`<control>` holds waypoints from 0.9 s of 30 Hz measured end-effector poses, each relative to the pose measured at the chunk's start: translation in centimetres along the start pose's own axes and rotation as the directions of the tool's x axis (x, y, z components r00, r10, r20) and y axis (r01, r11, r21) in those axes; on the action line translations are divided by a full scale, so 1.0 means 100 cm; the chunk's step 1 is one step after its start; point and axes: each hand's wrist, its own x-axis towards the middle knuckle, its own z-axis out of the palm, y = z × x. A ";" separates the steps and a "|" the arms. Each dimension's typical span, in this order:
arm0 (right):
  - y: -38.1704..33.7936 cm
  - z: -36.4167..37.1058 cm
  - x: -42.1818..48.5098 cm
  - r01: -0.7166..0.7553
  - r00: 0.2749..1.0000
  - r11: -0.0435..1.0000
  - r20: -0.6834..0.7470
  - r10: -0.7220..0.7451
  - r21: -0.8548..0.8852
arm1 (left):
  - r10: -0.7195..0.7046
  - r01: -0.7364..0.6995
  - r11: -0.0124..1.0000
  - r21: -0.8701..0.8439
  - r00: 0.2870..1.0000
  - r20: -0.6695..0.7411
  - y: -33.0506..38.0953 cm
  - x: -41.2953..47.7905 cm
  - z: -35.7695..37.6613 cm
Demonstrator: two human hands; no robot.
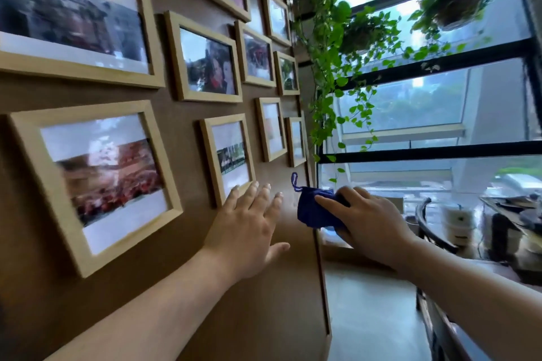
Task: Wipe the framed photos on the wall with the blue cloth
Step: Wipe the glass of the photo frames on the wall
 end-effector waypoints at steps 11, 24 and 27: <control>0.123 0.133 0.043 -0.093 0.996 0.992 0.002 0.093 -0.087 | 0.028 -0.030 0.999 -0.020 0.997 -0.069 -0.004 0.201 0.086; 0.299 0.288 0.156 -0.074 0.992 0.996 -0.097 0.079 0.053 | -0.037 0.051 0.981 0.186 0.996 -0.078 -0.047 0.415 0.145; 0.311 0.323 0.187 -0.083 0.987 0.991 -0.126 0.097 0.109 | -0.059 0.070 0.966 0.247 0.997 -0.053 -0.063 0.449 0.157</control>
